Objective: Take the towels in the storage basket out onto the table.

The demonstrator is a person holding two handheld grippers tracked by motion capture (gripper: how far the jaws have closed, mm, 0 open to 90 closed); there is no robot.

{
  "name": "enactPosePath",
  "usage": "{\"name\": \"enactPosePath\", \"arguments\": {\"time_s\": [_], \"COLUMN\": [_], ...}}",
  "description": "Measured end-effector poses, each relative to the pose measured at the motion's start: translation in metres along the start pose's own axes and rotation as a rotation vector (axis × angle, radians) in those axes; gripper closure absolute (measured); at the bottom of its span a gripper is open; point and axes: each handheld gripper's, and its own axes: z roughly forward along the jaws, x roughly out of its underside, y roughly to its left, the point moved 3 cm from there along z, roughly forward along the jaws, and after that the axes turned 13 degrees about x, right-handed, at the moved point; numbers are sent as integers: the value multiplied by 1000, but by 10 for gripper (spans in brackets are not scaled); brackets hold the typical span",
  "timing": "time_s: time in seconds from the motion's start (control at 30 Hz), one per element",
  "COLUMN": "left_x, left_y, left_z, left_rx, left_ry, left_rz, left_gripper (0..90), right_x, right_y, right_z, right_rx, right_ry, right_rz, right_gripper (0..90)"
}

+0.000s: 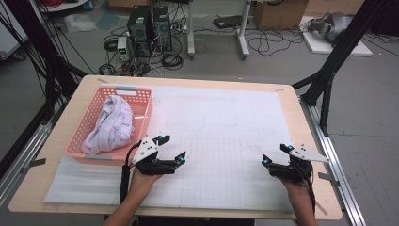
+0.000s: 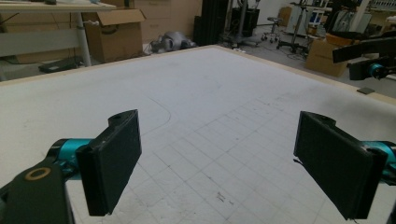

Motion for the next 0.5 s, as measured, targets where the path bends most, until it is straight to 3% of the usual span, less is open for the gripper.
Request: {"name": "enactPosePath", "arguments": {"time_s": [0.5], "left_x": [0], "left_y": [-3], "left_z": [2], "left_rx": [12], "left_ry": [-5], "left_rz": [-13], "left_gripper": [152], "right_x": [2], "right_y": [0], "right_z": [4], "right_rx": [-23], "right_ry": [4], "right_rz": [14], "right_gripper": [156]}}
